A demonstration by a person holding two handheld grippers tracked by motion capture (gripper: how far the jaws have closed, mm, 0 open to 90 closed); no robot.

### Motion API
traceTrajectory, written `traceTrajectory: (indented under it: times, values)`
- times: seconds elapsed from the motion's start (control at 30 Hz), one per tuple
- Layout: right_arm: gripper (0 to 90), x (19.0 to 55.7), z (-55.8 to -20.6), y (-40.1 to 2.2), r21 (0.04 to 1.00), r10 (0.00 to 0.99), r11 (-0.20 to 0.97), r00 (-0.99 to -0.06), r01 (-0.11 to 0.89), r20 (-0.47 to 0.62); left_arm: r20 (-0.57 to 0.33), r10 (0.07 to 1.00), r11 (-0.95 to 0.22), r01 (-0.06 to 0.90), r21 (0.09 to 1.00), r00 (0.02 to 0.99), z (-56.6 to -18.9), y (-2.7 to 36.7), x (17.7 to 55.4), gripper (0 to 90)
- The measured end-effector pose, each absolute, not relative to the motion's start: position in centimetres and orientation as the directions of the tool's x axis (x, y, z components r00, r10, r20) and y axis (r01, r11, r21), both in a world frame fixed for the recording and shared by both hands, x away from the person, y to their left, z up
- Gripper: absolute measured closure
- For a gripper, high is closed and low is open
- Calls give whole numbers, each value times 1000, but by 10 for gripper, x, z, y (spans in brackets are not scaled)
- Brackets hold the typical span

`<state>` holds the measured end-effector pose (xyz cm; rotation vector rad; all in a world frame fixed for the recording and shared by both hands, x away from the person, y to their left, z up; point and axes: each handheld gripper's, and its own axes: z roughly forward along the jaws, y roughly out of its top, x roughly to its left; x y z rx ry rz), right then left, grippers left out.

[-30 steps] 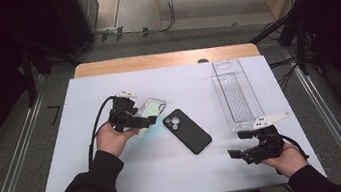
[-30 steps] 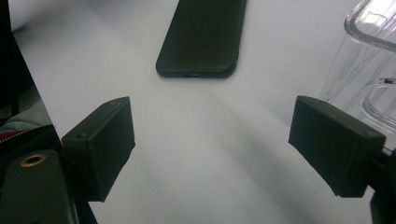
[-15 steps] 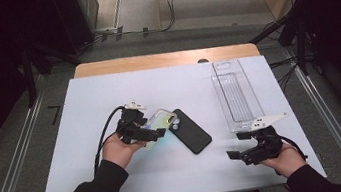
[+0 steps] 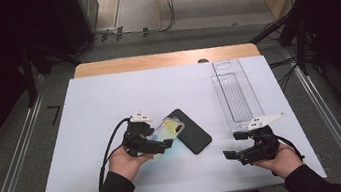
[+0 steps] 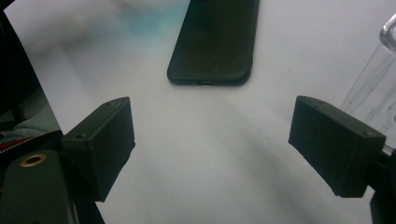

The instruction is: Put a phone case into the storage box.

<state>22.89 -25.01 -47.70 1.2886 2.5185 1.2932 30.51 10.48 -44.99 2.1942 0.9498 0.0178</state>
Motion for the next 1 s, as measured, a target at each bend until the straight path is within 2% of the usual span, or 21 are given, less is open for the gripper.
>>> traceTrajectory:
  times: [0.57, 1.0]
  values:
    - [127, 234, -466, -235, 682, 704, 295, -635, 669, 318, -272, 697, -327, 632, 703, 663, -459, 104, 292, 167]
    - [128, 242, -451, -214, 668, 715, 215, -581, 713, 389, -240, 731, -250, 578, 777, 639, -466, 103, 287, 166]
